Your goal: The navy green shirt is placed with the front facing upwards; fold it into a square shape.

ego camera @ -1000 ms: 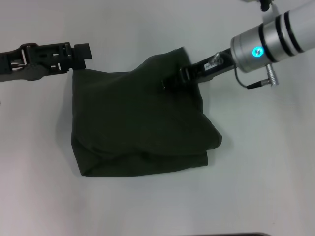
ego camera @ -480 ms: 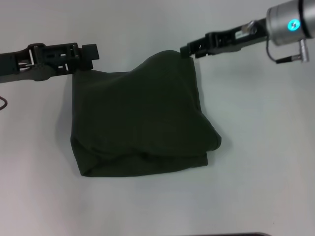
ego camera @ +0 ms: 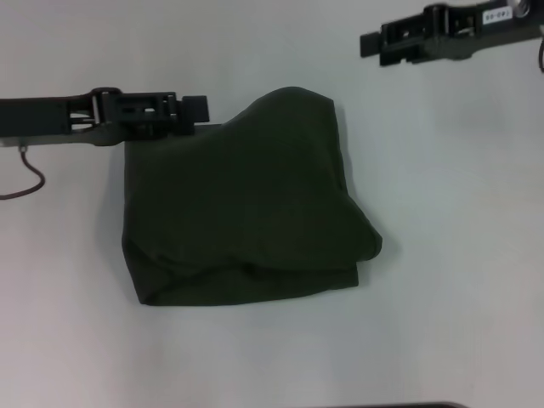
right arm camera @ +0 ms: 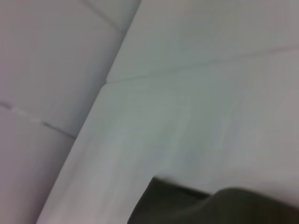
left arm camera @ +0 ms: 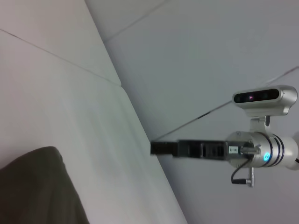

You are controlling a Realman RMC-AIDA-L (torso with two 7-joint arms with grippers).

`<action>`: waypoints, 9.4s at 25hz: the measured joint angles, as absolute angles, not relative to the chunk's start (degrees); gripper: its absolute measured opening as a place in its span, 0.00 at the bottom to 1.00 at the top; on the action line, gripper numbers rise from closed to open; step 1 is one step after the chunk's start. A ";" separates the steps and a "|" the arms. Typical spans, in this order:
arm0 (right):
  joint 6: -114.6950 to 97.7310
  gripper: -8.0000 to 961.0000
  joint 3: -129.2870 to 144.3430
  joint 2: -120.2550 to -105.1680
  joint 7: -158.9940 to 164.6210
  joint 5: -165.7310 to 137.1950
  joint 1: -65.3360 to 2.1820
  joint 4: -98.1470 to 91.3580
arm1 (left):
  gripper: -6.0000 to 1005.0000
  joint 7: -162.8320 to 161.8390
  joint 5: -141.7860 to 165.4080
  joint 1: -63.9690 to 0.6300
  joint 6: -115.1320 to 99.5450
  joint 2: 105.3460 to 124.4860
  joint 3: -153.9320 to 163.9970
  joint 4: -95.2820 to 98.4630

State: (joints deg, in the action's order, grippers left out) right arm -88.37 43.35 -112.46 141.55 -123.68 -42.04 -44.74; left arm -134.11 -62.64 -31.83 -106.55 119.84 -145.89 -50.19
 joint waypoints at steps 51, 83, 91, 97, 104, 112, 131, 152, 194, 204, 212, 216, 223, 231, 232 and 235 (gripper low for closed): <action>-96.11 0.59 50.84 -117.90 135.42 -123.44 -39.98 -34.80 | 0.64 -143.80 -50.19 -34.51 -100.17 116.32 -132.09 -44.75; -92.79 0.59 46.31 -117.77 134.84 -122.95 -39.90 -35.10 | 0.64 -145.10 -46.00 -39.31 -95.08 118.66 -136.66 -44.36; -91.97 0.59 47.46 -117.86 135.14 -123.51 -39.68 -34.56 | 0.64 -146.96 -43.17 -39.56 -92.13 118.38 -131.67 -43.33; -91.17 0.59 47.77 -117.71 135.20 -123.55 -39.72 -34.00 | 0.63 -145.63 -42.86 -39.72 -93.24 118.56 -129.68 -42.16; -91.37 0.59 48.35 -117.88 135.32 -123.58 -40.26 -34.00 | 0.63 -145.60 -44.20 -38.87 -99.04 117.50 -135.49 -46.81; -87.27 0.59 47.66 -117.69 135.22 -121.83 -40.67 -34.38 | 0.63 -145.81 -44.36 -39.10 -95.16 118.19 -139.87 -47.14; -82.53 0.59 48.52 -117.37 135.44 -121.99 -41.61 -32.45 | 0.63 -147.89 -41.93 -42.38 -82.13 118.95 -131.32 -41.94; -75.64 0.52 48.59 -119.36 135.12 -117.74 -47.15 -27.40 | 0.63 -147.80 -43.60 -42.05 -84.36 119.71 -136.92 -46.49; -66.77 0.01 57.94 -119.24 144.98 -117.53 -47.15 -29.87 | 0.61 -145.37 -43.08 -41.42 -82.24 118.54 -138.55 -47.59; -67.76 0.01 57.86 -118.47 145.78 -117.55 -45.08 -30.83 | 0.59 -145.76 -38.65 -41.52 -73.63 118.14 -135.33 -47.22; -67.47 0.01 57.82 -118.21 145.81 -117.53 -45.01 -30.52 | 0.58 -146.24 -33.80 -42.08 -71.19 119.49 -134.53 -47.09; -67.41 0.01 57.83 -118.21 145.81 -117.56 -44.97 -30.47 | 0.57 -146.29 -33.35 -41.92 -68.37 120.00 -132.15 -46.90; -67.40 0.01 57.83 -118.21 145.81 -117.67 -44.65 -30.39 | 0.56 -146.34 -32.05 -42.24 -65.64 119.97 -130.84 -44.96; -67.22 0.01 57.83 -118.21 145.81 -117.63 -44.55 -30.40 | 0.55 -146.44 -30.50 -42.20 -64.96 120.08 -130.36 -44.83; -67.16 0.01 57.83 -118.21 145.81 -117.63 -44.55 -30.40 | 0.55 -146.63 -30.19 -42.22 -64.82 120.07 -130.27 -44.83; -67.02 0.01 57.83 -118.21 145.81 -117.60 -44.54 -30.40 | 0.54 -147.18 -29.77 -42.23 -64.77 120.04 -130.21 -44.82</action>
